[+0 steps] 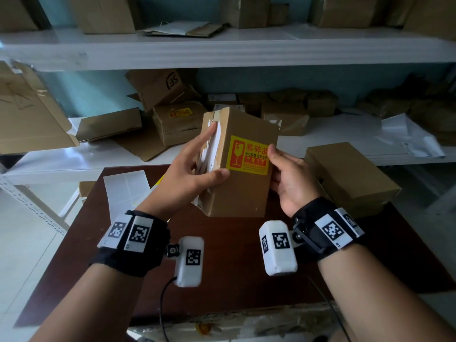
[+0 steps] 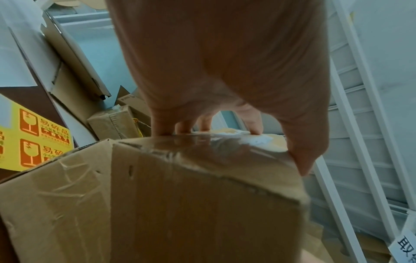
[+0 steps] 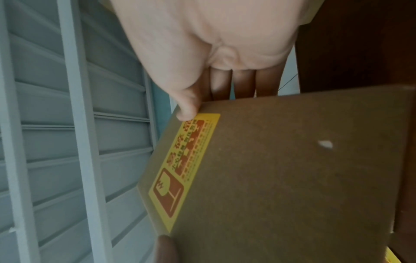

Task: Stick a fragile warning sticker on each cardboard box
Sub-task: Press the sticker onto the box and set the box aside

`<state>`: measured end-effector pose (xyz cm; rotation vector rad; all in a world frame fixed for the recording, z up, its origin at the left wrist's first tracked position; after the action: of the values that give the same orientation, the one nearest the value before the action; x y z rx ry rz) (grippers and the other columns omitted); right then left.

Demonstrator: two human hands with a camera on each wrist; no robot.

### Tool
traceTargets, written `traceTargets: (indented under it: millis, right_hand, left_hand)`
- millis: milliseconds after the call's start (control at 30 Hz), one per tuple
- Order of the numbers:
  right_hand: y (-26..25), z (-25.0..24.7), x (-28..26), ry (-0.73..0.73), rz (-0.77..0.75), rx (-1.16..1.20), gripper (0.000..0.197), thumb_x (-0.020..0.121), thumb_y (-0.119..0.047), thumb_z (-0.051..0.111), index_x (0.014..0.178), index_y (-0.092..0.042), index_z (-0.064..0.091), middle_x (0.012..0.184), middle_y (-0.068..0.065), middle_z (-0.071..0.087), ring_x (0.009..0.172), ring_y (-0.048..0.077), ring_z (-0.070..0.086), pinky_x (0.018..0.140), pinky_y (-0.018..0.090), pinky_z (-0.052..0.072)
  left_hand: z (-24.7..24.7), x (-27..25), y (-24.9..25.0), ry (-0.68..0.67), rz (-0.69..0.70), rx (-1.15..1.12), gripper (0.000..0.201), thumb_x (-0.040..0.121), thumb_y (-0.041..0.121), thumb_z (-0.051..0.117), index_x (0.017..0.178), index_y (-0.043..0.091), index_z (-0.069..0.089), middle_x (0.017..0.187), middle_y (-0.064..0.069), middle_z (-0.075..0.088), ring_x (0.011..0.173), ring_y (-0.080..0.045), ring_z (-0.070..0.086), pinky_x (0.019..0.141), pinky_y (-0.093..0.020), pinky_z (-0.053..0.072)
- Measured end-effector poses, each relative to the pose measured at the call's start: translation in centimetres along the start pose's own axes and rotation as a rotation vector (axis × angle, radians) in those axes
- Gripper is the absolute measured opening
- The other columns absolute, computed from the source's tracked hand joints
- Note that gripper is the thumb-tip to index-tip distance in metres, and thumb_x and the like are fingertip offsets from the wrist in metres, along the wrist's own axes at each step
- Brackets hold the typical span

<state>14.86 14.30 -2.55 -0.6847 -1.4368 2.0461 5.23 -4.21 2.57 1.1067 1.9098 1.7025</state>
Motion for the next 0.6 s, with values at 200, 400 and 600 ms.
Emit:
traceTargets:
  millis: [200, 400, 600]
  right_hand:
    - [-0.2, -0.2, 0.2, 0.045, -0.026, -0.039, 0.032, 0.094, -0.045, 0.063, 0.095, -0.016, 0.075, 0.101, 0.008, 0.077, 0.102, 0.027, 0.072, 0.085, 0.041, 0.057]
    - [-0.6, 0.2, 0.1, -0.022, -0.08, -0.075, 0.054, 0.069, -0.053, 0.077, 0.106, -0.014, 0.076, 0.105, 0.005, 0.077, 0.107, 0.023, 0.071, 0.104, 0.053, 0.048]
    - [-1.2, 1.4, -0.5, -0.207, -0.112, -0.116, 0.049, 0.085, -0.024, 0.071, 0.129, -0.004, 0.064, 0.121, 0.01, 0.072, 0.116, 0.022, 0.067, 0.109, 0.049, 0.046]
  left_hand:
    - [0.2, -0.1, -0.1, 0.018, -0.007, -0.046, 0.08, 0.077, 0.034, 0.075, 0.143, 0.058, 0.036, 0.15, 0.018, 0.039, 0.126, -0.014, 0.055, 0.088, -0.035, 0.059]
    - [0.4, -0.2, -0.4, 0.021, -0.025, -0.066, 0.079, 0.079, 0.033, 0.074, 0.143, 0.057, 0.036, 0.15, 0.012, 0.041, 0.124, -0.015, 0.058, 0.086, -0.034, 0.059]
    - [-0.5, 0.0, -0.7, 0.055, -0.036, -0.088, 0.079, 0.084, 0.029, 0.068, 0.151, 0.046, 0.031, 0.137, 0.017, 0.057, 0.11, -0.017, 0.069, 0.085, -0.038, 0.059]
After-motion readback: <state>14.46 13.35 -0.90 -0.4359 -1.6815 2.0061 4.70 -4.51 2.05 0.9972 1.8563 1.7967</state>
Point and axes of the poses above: each hand's wrist, its own x-axis towards the middle knuckle, its own z-axis out of the palm, y = z × x, the point moved 8 cm from there along x, towards the middle knuckle
